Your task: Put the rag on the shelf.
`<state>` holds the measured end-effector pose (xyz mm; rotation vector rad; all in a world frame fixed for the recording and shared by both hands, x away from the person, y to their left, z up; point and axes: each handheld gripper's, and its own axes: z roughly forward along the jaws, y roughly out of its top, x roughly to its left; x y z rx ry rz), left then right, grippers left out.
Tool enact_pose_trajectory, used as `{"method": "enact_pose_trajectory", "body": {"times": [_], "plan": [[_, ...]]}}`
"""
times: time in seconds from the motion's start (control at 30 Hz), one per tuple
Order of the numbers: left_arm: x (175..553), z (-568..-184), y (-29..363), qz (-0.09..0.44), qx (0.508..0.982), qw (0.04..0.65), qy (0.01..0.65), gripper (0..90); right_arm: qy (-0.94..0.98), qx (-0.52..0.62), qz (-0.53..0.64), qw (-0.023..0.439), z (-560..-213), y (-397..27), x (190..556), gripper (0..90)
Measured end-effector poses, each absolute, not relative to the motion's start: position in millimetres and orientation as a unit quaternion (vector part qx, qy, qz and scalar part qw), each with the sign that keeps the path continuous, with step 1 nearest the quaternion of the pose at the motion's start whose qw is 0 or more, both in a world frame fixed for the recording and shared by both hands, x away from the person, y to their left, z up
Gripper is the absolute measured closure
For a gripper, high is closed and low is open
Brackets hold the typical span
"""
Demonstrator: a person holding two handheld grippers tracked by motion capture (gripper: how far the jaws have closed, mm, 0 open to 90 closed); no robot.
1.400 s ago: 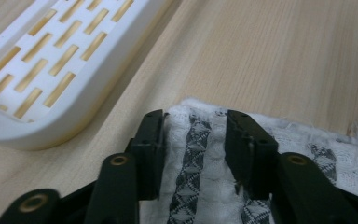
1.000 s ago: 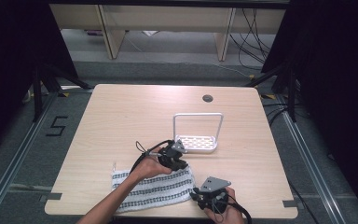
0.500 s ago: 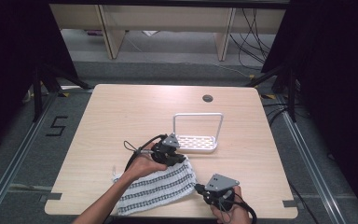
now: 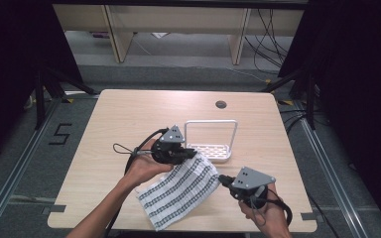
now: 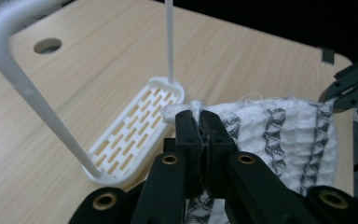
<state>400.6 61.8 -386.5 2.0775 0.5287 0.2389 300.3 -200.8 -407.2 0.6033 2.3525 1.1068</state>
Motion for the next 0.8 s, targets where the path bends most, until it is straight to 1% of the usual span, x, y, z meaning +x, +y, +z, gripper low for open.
{"method": "enact_pose_trajectory", "body": {"times": [0.13,0.37,0.4,0.43,0.47,0.5,0.6,0.63,0.73,0.8], "plan": [[403.4,-367.7,65.5,0.103,0.836,0.491,0.223,87.0,0.857,0.206,0.411,0.234,-384.9,-206.8,314.0,88.4],[410.7,-337.2,66.1,0.119,0.824,0.503,0.234,87.0,0.861,0.188,0.409,0.235,-347.9,-211.5,337.4,88.4],[412.0,-332.7,66.2,0.122,0.822,0.504,0.236,87.0,0.859,0.19,0.413,0.236,-337.0,-214.3,344.9,88.4],[413.4,-328.4,65.9,0.122,0.821,0.505,0.237,87.0,0.859,0.19,0.413,0.236,-337.0,-214.3,344.9,88.4],[414.7,-323.7,65.6,0.124,0.821,0.504,0.238,87.0,0.862,0.182,0.41,0.236,-326.1,-216.6,353.1,88.4],[416.2,-319.8,64.8,0.127,0.816,0.509,0.242,87.0,0.862,0.182,0.41,0.236,-326.1,-216.6,353.1,88.4],[423.6,-304.6,61.9,0.135,0.808,0.516,0.252,87.0,0.857,0.181,0.413,0.251,-302.6,-221.7,366.4,88.4],[423.6,-304.6,61.9,0.135,0.808,0.516,0.252,87.0,0.857,0.181,0.413,0.251,-302.6,-221.7,366.4,88.4],[429.6,-297.3,57.8,0.138,0.799,0.524,0.262,87.0,0.846,0.192,0.416,0.273,-282.7,-227.0,381.2,88.4],[433.9,-293.5,55.3,0.14,0.791,0.53,0.271,87.0,0.844,0.199,0.416,0.274,-280.0,-227.6,383.9,88.4]]}}
